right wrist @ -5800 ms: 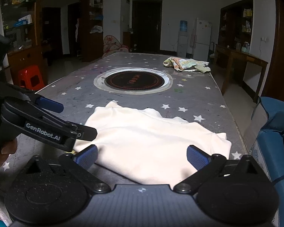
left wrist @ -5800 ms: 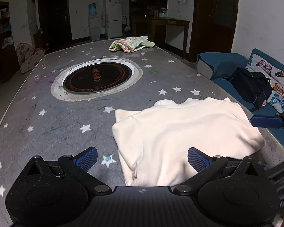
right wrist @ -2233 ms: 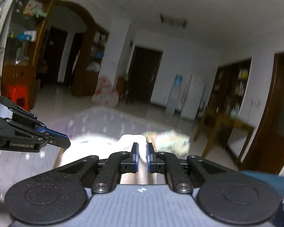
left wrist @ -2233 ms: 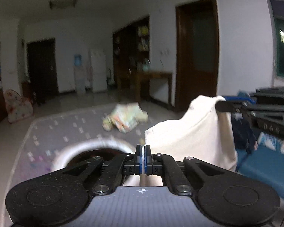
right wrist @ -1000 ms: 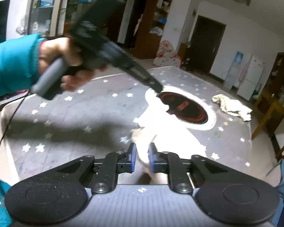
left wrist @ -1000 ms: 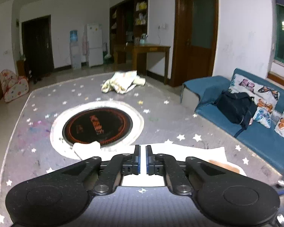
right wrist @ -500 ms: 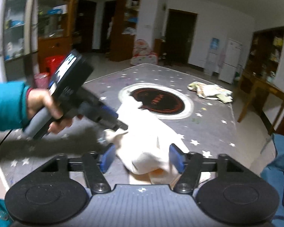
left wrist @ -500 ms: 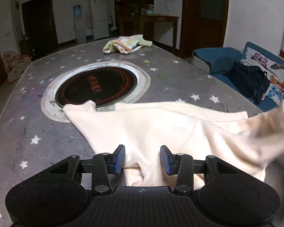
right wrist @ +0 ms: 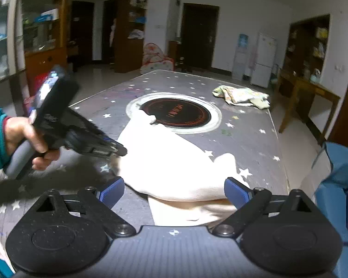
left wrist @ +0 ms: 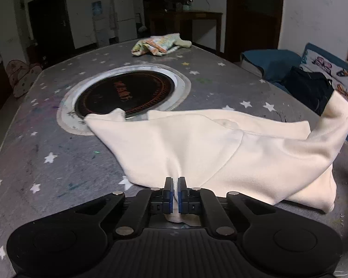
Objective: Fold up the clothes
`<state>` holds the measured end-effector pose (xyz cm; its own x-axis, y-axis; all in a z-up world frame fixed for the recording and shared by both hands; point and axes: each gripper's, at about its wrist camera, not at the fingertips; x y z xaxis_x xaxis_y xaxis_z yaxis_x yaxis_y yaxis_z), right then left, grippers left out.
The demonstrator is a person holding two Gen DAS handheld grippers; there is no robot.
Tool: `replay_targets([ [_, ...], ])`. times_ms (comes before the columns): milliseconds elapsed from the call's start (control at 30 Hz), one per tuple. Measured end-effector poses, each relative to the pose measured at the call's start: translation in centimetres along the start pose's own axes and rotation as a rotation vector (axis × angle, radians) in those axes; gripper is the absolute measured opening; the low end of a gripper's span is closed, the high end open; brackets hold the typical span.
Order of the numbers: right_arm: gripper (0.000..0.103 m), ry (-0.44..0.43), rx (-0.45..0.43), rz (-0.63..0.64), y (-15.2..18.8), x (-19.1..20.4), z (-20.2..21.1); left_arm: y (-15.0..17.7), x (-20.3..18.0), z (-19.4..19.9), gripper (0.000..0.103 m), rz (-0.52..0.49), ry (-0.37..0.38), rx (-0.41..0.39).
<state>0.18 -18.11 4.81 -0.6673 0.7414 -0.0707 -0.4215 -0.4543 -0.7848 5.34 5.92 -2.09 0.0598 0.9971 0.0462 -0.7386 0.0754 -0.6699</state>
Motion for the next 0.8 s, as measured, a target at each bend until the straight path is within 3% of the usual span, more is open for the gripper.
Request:
replay_targets([
  [233,0.099,-0.012,0.018,-0.022,0.7,0.4,-0.2,1.0,1.2,1.9,0.005,0.066,-0.018,-0.002],
  [400,0.102,-0.007,0.054,-0.047,1.6,1.2,-0.8,1.2,0.0,3.4,0.012,0.068,-0.007,-0.021],
  [800,0.102,0.023,0.085,-0.088,2.3,1.4,-1.5,2.1,-4.0,5.0,0.047,0.043,0.035,-0.028],
])
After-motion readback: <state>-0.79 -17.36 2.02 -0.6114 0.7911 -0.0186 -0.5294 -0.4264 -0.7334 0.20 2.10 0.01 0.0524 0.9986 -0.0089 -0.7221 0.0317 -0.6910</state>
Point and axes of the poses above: each gripper's, at about its wrist camera, not at the fingertips, and z roughly against the way its jaws point, x to its left, y to its underside, and after that the axes turned 3 degrees about x, right-handed
